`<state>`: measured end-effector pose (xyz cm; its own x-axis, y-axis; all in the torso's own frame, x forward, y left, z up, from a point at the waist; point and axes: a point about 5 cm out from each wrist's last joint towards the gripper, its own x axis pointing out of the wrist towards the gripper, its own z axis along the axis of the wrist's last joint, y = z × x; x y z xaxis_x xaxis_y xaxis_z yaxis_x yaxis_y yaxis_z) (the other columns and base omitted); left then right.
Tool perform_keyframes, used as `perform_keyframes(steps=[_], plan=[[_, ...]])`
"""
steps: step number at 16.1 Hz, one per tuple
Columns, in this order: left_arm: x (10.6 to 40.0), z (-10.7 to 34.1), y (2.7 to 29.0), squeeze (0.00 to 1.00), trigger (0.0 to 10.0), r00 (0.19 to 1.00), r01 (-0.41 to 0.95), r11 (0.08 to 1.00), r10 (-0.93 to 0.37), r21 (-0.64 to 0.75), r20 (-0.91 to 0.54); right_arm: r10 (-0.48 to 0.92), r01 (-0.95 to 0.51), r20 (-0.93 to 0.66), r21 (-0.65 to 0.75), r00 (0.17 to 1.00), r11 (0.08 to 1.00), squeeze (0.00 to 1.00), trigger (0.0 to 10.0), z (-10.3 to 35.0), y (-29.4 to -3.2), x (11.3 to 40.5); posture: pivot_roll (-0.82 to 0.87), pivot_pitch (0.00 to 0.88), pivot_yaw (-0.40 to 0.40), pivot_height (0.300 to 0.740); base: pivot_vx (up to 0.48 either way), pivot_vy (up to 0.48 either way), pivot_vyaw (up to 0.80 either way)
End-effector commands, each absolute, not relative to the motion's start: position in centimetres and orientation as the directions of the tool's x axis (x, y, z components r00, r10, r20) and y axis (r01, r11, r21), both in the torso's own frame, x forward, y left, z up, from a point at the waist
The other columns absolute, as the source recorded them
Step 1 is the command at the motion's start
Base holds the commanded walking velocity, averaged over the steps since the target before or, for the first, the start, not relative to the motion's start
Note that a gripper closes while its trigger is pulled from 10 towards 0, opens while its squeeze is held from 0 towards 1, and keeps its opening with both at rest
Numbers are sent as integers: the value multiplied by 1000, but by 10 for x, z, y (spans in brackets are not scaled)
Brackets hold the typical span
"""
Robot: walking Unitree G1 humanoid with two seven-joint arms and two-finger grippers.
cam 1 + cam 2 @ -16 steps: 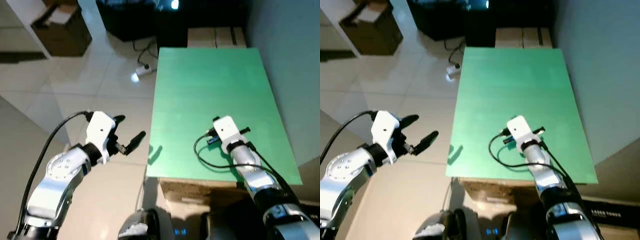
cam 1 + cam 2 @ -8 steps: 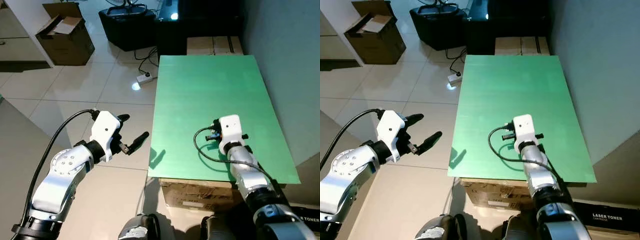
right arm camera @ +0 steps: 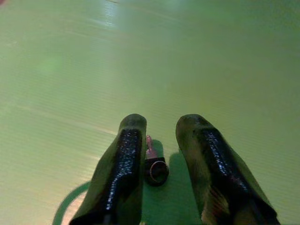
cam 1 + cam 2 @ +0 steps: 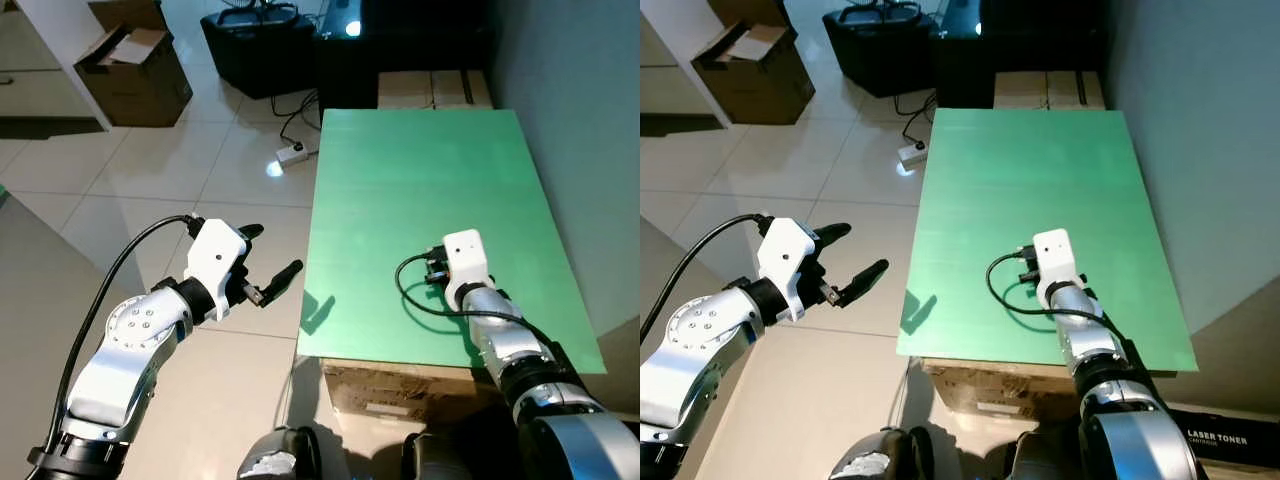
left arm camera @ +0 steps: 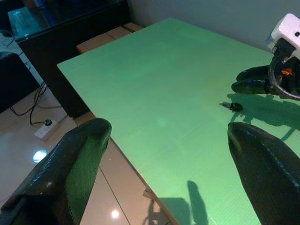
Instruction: Hang keys on a hook
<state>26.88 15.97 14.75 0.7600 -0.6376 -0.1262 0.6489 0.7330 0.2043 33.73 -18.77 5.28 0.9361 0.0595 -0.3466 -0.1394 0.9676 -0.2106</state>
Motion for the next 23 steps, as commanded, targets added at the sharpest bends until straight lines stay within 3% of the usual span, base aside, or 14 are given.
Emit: perform_keyframes(steps=[1,4,6,9,11,15,16,17,18,19,23], plan=[[268,154,158,0,10000,756,652,726,-643,217,-118,53,-132,-374,-187,926,973,1000,10000,49,-187,337,72,187,139,740,0,0,0],[259,157,151,0,10000,668,742,637,-730,208,-145,101,-173,-373,-164,922,971,1000,10000,58,-185,345,95,228,154,740,0,0,0],[256,157,147,0,10000,640,766,612,-753,196,-154,152,-209,-379,-113,913,972,1000,10000,57,-182,345,98,225,154,740,0,0,0],[255,157,146,0,10000,641,766,614,-751,189,-157,122,-191,-430,-123,895,974,1000,10000,52,-187,342,101,230,159,740,0,0,0],[252,157,147,0,10000,635,772,608,-754,186,-168,119,-196,-452,-128,884,972,0,10000,49,-189,340,108,235,171,740,0,0,0],[250,160,149,0,10000,616,787,588,-764,189,-190,132,-188,-449,-82,884,979,0,10000,51,-194,342,136,274,197,740,0,0,0],[250,161,150,0,10000,616,788,591,-765,175,-189,123,-170,-442,-70,889,983,0,9255,53,-195,343,143,280,198,740,0,0,0],[250,161,150,0,10000,616,787,591,-764,174,-191,126,-166,-443,-53,888,985,0,3843,53,-195,343,145,279,198,740,0,0,0],[250,162,151,0,10000,617,787,591,-763,177,-193,122,-161,-445,-51,887,986,0,2275,54,-195,344,148,276,196,740,0,0,0],[249,162,151,0,10000,617,787,591,-763,177,-195,124,-163,-449,-50,885,985,0,0,53,-195,344,154,278,194,740,0,0,0],[242,162,150,0,10000,591,806,572,-781,152,-201,139,-201,-501,-71,854,977,0,0,42,-194,336,150,258,187,740,0,0,0]])
